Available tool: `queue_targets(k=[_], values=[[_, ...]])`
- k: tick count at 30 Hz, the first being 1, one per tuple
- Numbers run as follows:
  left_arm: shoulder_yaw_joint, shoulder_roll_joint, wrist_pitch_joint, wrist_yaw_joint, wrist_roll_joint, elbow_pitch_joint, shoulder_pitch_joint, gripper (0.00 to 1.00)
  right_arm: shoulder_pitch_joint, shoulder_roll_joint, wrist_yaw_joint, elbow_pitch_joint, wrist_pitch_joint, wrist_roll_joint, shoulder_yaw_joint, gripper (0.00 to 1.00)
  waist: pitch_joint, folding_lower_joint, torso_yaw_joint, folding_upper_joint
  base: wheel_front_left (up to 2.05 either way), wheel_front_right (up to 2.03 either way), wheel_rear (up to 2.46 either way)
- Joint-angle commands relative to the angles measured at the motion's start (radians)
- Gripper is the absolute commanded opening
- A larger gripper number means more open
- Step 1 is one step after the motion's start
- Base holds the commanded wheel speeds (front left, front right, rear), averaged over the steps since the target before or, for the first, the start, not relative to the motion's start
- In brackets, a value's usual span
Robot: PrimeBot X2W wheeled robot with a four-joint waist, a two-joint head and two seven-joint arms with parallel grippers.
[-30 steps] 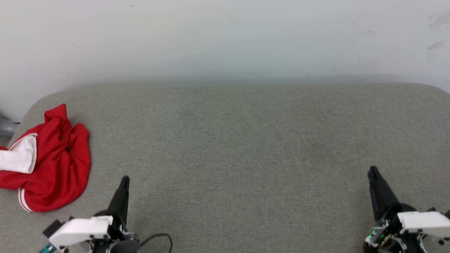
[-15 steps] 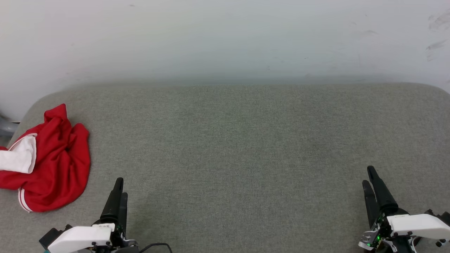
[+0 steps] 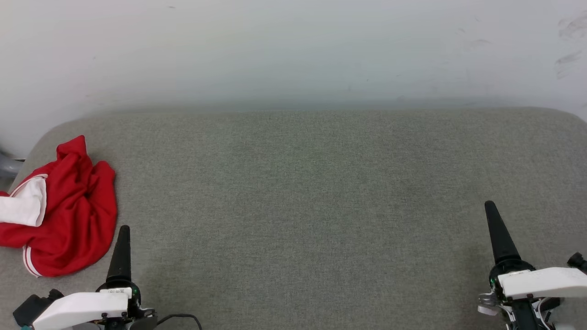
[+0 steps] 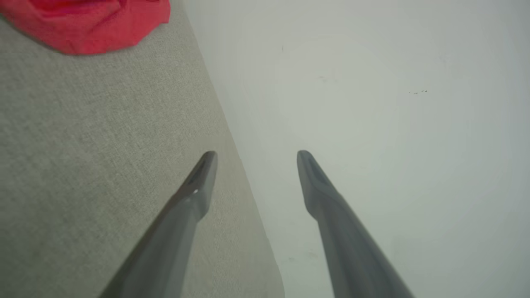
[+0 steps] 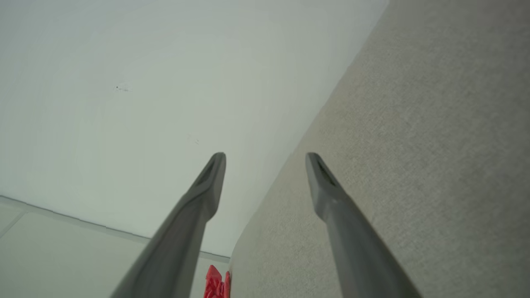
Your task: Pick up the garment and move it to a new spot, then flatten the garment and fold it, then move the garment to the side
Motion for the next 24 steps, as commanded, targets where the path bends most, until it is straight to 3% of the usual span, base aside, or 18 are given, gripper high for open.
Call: queue_targets(k=[1,16,24], values=[[0.014,0.002,-0.011,-0.001,0.05,-0.034,-0.006,1.0,-0.024,0.0,0.0,-0.044,-0.012,-0.075,0.001,1.0,0.001,0.0,-0.001,0.0,0.0,0.0,0.0],[-0.063,0.002,-0.065,0.002,0.434,-0.248,0.025,1.0,-0.027,0.0,0.0,-0.187,-0.066,-0.532,0.069,1.0,0.009,0.0,-0.005,0.0,0.0,0.0,0.0],[-0.147,0.002,-0.091,0.046,0.661,-0.298,0.045,1.0,-0.016,0.0,0.0,-0.206,-0.092,-0.735,0.091,1.0,0.01,0.0,-0.007,0.0,0.0,0.0,0.0]])
